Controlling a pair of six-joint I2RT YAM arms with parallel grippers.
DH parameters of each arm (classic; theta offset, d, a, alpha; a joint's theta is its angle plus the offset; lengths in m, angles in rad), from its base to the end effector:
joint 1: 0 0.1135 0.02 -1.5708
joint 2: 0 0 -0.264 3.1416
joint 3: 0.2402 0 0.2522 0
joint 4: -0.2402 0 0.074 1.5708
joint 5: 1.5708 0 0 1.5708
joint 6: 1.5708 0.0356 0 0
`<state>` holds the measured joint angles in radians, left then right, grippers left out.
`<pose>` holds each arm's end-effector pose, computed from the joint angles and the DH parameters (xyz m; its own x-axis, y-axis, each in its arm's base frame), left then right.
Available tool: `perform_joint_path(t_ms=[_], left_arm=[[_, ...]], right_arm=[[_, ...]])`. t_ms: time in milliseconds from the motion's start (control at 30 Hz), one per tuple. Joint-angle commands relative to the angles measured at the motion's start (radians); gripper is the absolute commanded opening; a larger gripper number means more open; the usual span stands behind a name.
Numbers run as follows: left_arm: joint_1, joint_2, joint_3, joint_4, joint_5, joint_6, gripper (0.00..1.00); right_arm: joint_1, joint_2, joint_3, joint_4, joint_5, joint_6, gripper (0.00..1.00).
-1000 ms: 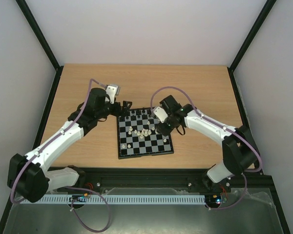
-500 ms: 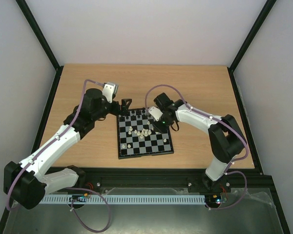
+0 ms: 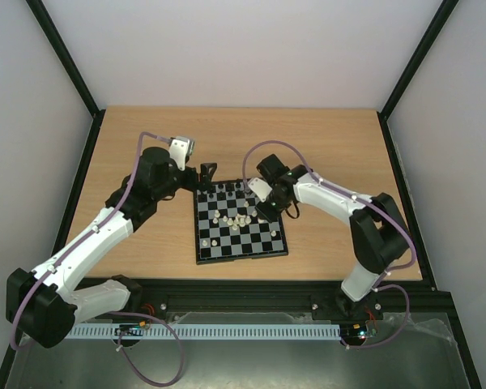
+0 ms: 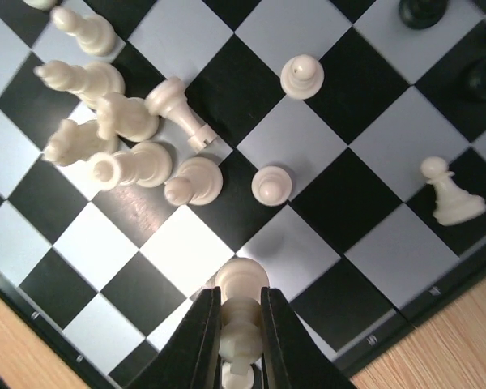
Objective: Set up the chess pieces on the board
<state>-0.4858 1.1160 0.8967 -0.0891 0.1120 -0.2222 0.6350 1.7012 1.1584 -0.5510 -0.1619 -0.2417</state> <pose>0.2284 -0.1251 0.3227 -0.3848 -0.0445 -0.9219 0.4853 0.8399 -0.2431 0.2745 0.2094 0.2031 -0.5400 -0.6913 -0.4800 -0.7974 0.6027 0.0291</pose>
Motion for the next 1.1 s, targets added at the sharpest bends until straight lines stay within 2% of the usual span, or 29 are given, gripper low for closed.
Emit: perform_joint_path(t_ms=[0, 233, 467, 600, 767, 867, 1067], left_arm=[[0.000, -0.024, -0.004, 0.000, -0.035, -0.040, 0.99], [0.000, -0.076, -0.041, 0.027, -0.166, -0.033, 0.99], [0.001, -0.094, -0.065, 0.045, -0.208, -0.053, 1.00], [0.021, -0.039, -0.068, -0.025, -0.500, -0.222, 0.99], [0.089, -0.029, -0.054, -0.054, -0.480, -0.284, 0.99], [0.098, -0.019, -0.021, -0.070, -0.454, -0.206, 0.99], [0.097, -0.042, -0.028, -0.063, -0.454, -0.167, 0.99]], right_arm=[[-0.001, -0.115, 0.036, -0.105, -0.001, -0.005, 0.05], [0.053, -0.221, 0.025, -0.137, 0.004, -0.032, 0.04], [0.265, -0.231, 0.008, -0.157, 0.083, -0.108, 0.05], [0.331, -0.189, 0.015, -0.169, 0.075, -0.135, 0.05], [0.396, -0.140, 0.010, -0.154, 0.106, -0.162, 0.06], [0.406, -0.095, 0.023, -0.146, 0.129, -0.162, 0.06], [0.406, -0.043, 0.023, -0.093, 0.123, -0.168, 0.07]])
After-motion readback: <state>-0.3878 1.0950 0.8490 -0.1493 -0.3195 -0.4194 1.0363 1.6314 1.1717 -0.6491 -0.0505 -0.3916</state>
